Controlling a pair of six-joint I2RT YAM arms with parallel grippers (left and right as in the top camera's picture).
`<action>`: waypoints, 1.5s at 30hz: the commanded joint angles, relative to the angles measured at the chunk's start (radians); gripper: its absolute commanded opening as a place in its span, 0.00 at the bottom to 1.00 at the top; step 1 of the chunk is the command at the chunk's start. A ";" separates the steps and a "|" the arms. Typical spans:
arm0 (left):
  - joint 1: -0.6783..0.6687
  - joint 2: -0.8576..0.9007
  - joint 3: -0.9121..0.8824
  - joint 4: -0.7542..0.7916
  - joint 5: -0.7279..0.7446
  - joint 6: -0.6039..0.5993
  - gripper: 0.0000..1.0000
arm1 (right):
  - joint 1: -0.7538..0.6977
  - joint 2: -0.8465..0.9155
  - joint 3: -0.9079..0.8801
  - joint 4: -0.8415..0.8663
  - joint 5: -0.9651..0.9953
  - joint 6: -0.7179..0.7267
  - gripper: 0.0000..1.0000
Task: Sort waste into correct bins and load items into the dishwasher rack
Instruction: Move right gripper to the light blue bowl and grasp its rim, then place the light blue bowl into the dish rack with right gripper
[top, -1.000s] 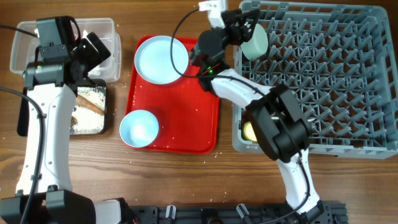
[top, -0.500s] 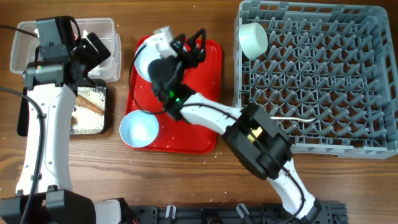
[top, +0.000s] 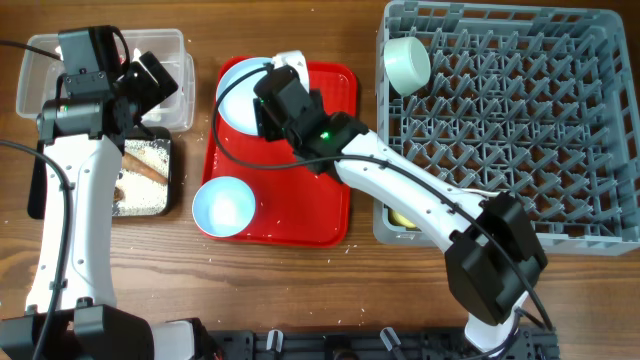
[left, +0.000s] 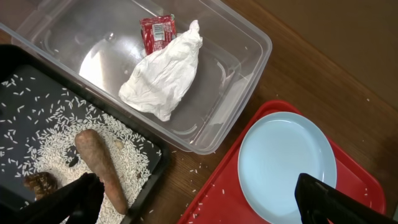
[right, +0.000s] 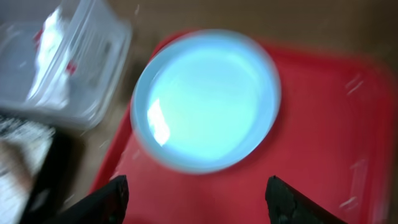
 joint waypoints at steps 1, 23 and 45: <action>0.005 -0.001 0.007 0.002 0.001 -0.010 1.00 | 0.014 0.045 -0.024 -0.008 -0.327 0.227 0.72; 0.005 -0.001 0.007 0.002 0.001 -0.010 1.00 | 0.037 0.028 -0.057 -0.241 -0.278 0.231 0.04; 0.005 -0.001 0.007 0.002 0.002 -0.010 1.00 | -0.219 -0.105 -0.078 -0.849 0.999 0.177 0.04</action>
